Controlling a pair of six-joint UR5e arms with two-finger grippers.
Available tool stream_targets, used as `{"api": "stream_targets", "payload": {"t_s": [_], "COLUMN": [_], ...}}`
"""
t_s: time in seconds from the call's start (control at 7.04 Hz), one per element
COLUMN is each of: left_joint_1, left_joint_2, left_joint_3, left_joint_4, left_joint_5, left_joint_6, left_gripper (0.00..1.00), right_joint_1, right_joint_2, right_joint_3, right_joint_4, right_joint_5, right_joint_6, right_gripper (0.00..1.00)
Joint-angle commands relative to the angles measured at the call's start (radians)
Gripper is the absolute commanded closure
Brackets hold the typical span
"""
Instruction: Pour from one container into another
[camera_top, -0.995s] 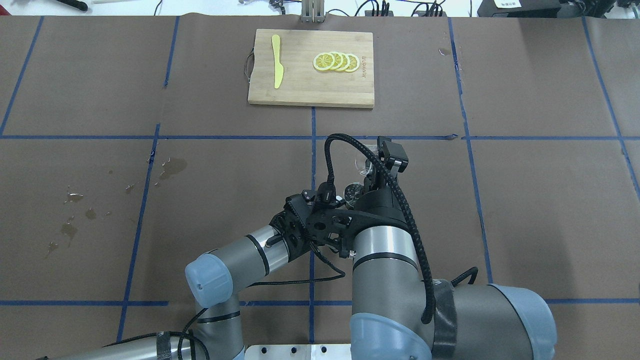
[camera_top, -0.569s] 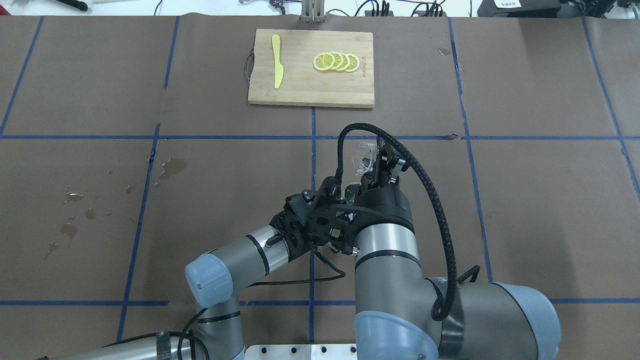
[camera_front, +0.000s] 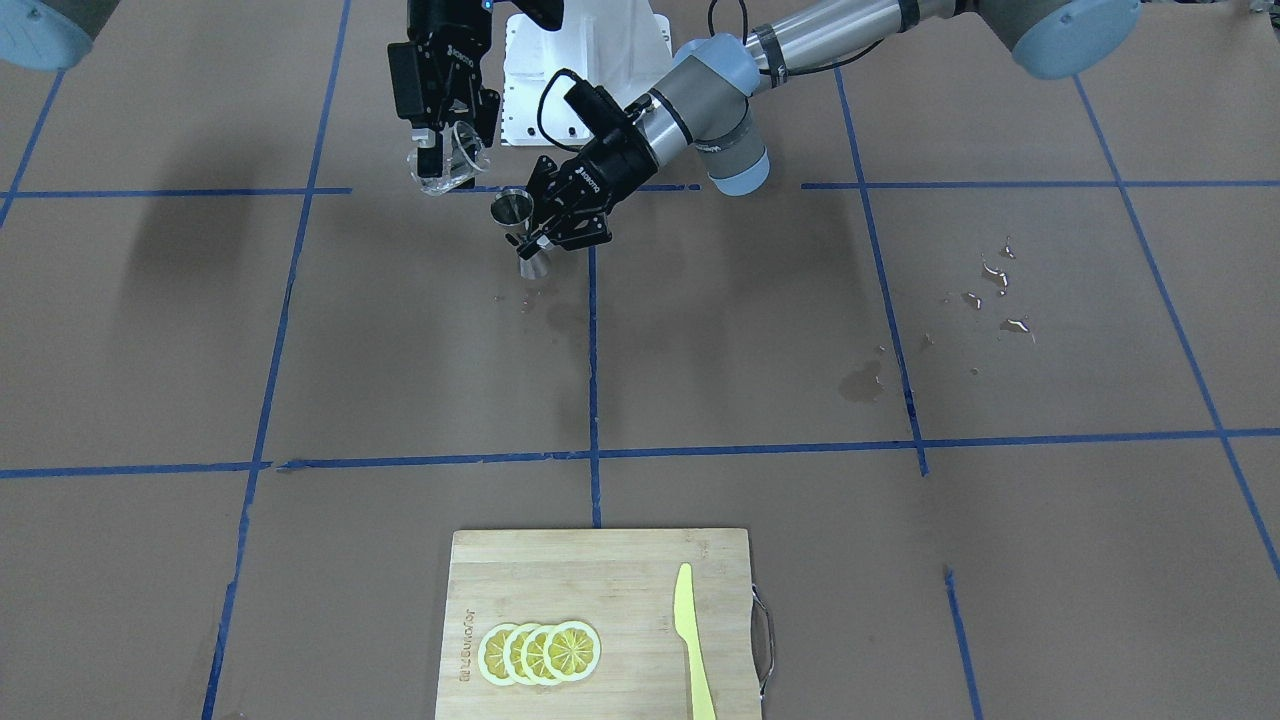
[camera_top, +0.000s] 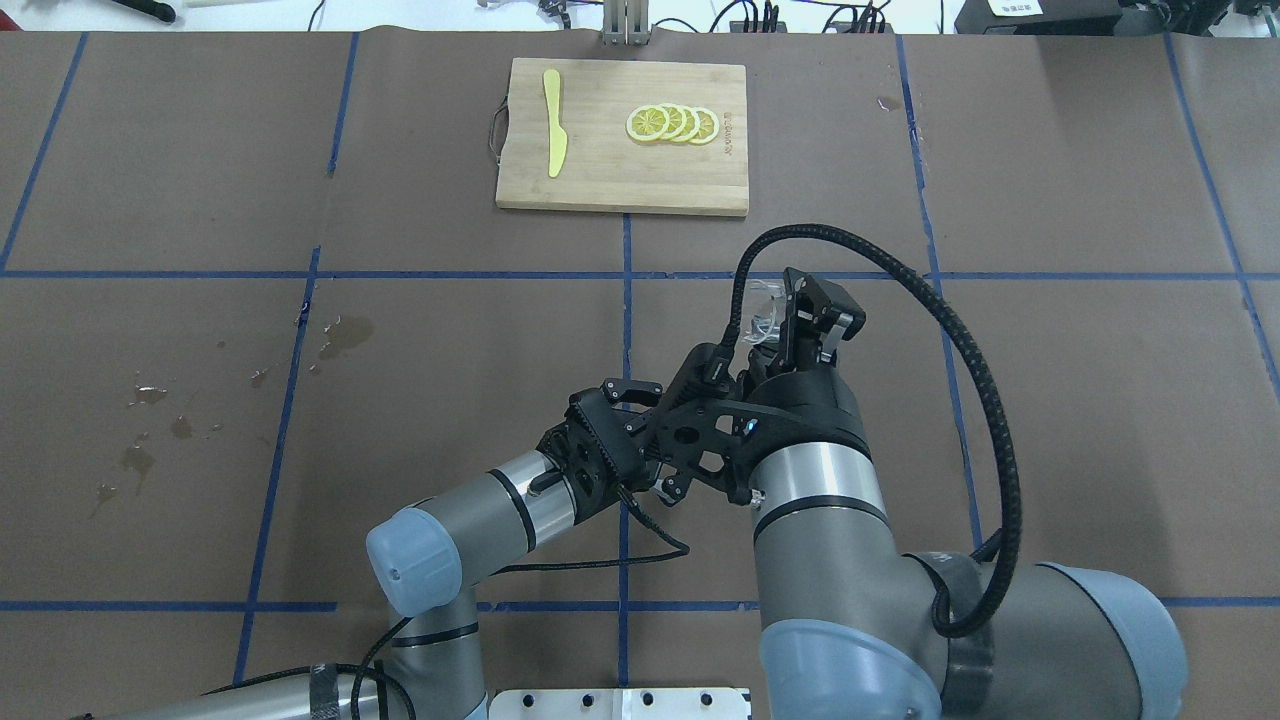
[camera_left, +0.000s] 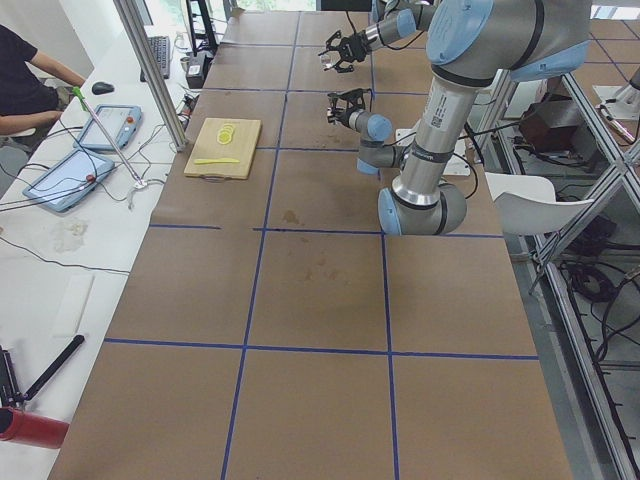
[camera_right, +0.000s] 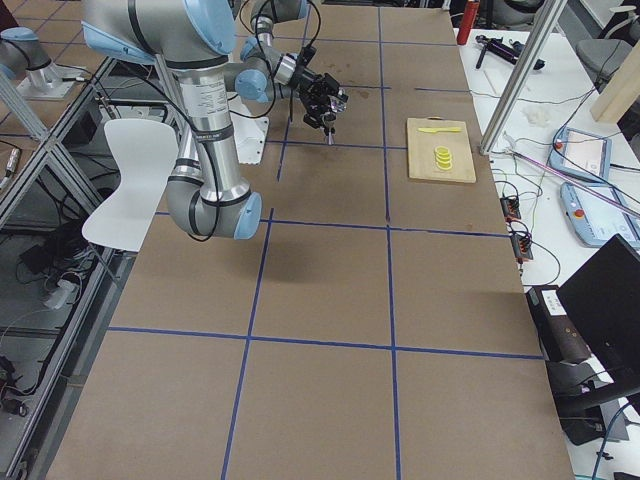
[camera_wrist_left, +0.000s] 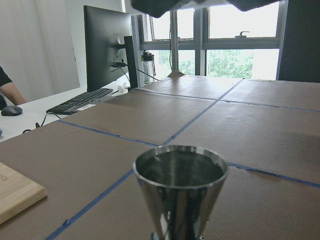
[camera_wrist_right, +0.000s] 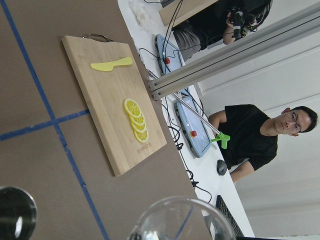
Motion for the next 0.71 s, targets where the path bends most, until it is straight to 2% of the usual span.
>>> {"api": "stream_targets", "payload": {"t_s": [0.0,0.14,0.28,0.57], "left_joint_1": [-0.002,-0.002,-0.003,-0.008], "left_joint_2": [0.003,0.005,0.006,0.040], "left_joint_3": [-0.002,-0.003,-0.003,-0.046], "left_joint_4": [0.001,0.001,0.001,-0.001], "left_joint_5": [0.000,-0.001,-0.003,-0.001], "left_joint_6": [0.001,0.001,0.005,0.048], "left_gripper": [1.00,1.00,1.00,1.00], "right_joint_1": [0.002,0.005,0.007,0.016], "right_joint_2": [-0.019,-0.026,-0.068,-0.164], "right_joint_3": [0.014,0.014,0.020,0.019], "right_joint_4": [0.002,0.003,0.061,0.239], "right_joint_5": [0.040,0.050,0.051,0.088], "right_joint_6": [0.130,0.157,0.166,0.184], "right_gripper": [0.88,0.88,0.88,0.88]}}
